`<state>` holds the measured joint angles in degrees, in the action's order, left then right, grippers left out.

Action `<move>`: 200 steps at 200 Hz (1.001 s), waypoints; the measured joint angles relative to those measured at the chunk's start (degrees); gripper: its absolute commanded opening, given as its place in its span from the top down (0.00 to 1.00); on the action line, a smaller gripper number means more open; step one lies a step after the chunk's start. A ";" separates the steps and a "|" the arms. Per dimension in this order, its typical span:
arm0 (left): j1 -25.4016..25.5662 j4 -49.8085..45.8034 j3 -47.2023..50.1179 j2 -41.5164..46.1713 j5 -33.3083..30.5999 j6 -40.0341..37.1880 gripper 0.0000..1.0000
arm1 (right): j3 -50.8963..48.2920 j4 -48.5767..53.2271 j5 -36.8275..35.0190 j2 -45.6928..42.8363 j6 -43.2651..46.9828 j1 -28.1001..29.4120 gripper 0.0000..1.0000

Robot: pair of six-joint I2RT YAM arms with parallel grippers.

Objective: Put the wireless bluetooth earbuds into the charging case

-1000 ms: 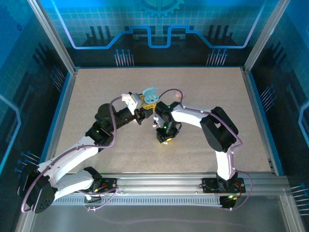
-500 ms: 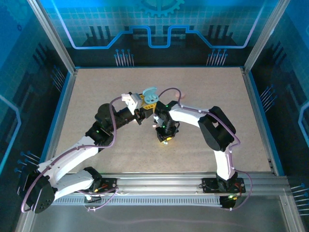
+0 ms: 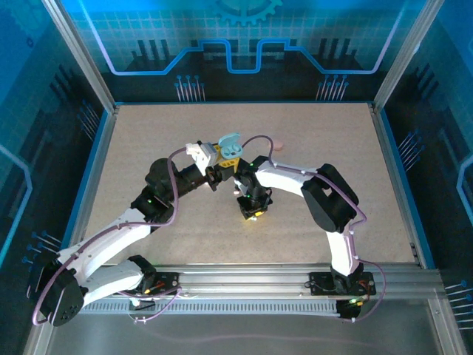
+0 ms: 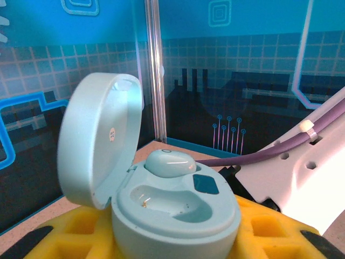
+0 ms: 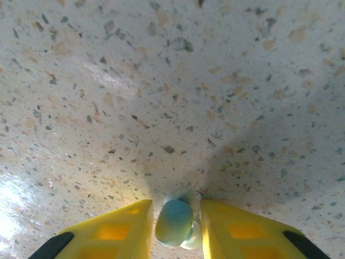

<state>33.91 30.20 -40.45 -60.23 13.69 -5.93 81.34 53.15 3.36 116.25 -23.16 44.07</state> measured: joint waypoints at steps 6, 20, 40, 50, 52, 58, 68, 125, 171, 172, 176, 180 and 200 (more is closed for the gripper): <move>0.00 0.02 0.00 0.00 0.00 -0.02 0.68 | 0.02 0.04 -0.17 0.02 -0.13 0.02 0.73; 0.00 0.00 0.00 0.00 0.00 0.00 0.68 | 0.07 0.20 -0.42 0.04 -0.46 0.04 0.73; 0.00 0.00 0.00 0.00 0.00 -0.02 0.68 | 0.09 0.22 -0.63 0.04 -0.63 0.07 0.75; 0.00 0.00 0.00 0.00 0.00 -0.02 0.68 | 0.09 0.22 -0.72 0.04 -0.79 0.07 0.77; 0.00 0.02 0.00 0.00 0.00 -0.02 0.68 | 0.09 0.22 -0.81 0.04 -0.76 0.07 0.77; 0.00 0.00 0.00 0.00 0.00 -0.02 0.68 | 0.09 0.24 -0.85 0.04 -0.83 0.07 0.78; 0.00 0.00 0.00 0.00 0.00 -0.02 0.68 | 0.09 0.26 -0.90 -0.02 -0.96 0.07 0.79; 0.00 0.00 0.00 0.00 -0.07 -0.02 0.68 | -8.96 -7.76 7.74 -13.07 -2.47 -5.99 0.80; 0.00 0.07 0.00 -0.83 -0.50 -0.02 0.68 | -18.36 -21.51 30.80 -29.24 -6.73 -20.33 0.80; 0.00 0.07 0.00 -0.87 -0.50 -0.02 0.68 | -18.40 -21.70 31.23 -29.40 -6.86 -20.50 0.80; 0.00 0.07 0.00 -1.05 -0.61 -0.02 0.68 | -18.67 -22.60 33.14 -29.99 -7.17 -21.16 0.80; -0.04 0.07 0.00 -1.27 -0.63 -0.02 0.68 | -18.80 -23.45 35.39 -30.73 -7.54 -21.77 0.80; -0.24 0.11 0.00 -2.29 -0.70 0.17 0.68 | -18.86 -27.04 43.80 -33.57 -9.16 -23.23 0.80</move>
<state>33.67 30.30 -40.45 -62.52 12.99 -5.76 62.48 26.11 47.16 82.67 -32.32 20.84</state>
